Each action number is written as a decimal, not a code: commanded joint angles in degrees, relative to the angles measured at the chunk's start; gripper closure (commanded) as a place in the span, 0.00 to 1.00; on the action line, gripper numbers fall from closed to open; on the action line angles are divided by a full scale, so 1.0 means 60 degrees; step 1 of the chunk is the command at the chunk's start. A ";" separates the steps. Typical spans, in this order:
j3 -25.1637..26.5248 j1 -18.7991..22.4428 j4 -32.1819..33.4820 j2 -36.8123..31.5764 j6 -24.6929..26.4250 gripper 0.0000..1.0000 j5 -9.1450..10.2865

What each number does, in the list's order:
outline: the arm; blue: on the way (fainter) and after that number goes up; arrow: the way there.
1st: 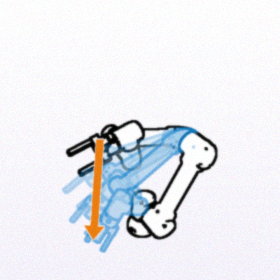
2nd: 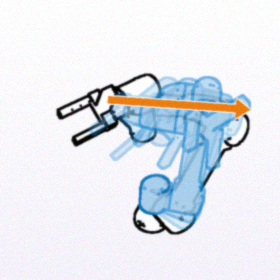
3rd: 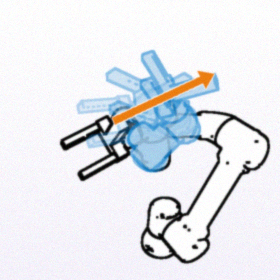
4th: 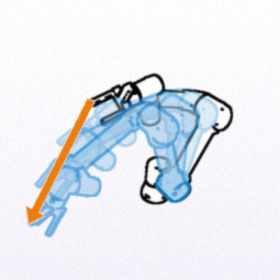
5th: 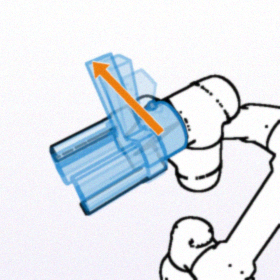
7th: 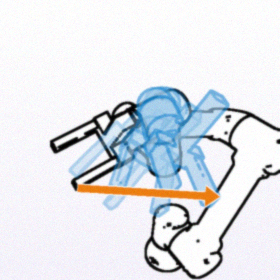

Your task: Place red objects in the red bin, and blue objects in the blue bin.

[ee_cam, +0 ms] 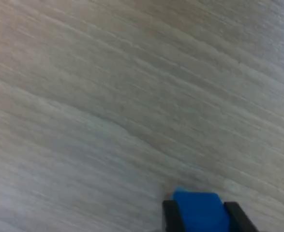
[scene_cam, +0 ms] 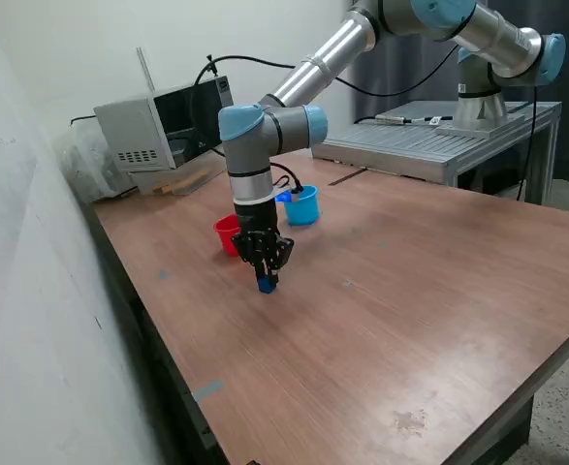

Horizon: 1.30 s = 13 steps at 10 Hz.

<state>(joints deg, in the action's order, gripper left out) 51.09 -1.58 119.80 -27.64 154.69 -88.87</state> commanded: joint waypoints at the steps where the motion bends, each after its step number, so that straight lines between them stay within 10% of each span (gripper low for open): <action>1: -0.0018 0.0000 -0.0001 0.0007 0.0000 1.00 -0.0027; 6: 0.0491 0.0014 -0.0016 -0.1160 0.0044 1.00 -0.0115; 13: 0.5501 -0.0219 0.0086 -0.5409 -0.0409 1.00 -0.0145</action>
<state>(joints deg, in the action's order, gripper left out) 79.40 -2.24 120.06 -55.83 153.11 -89.62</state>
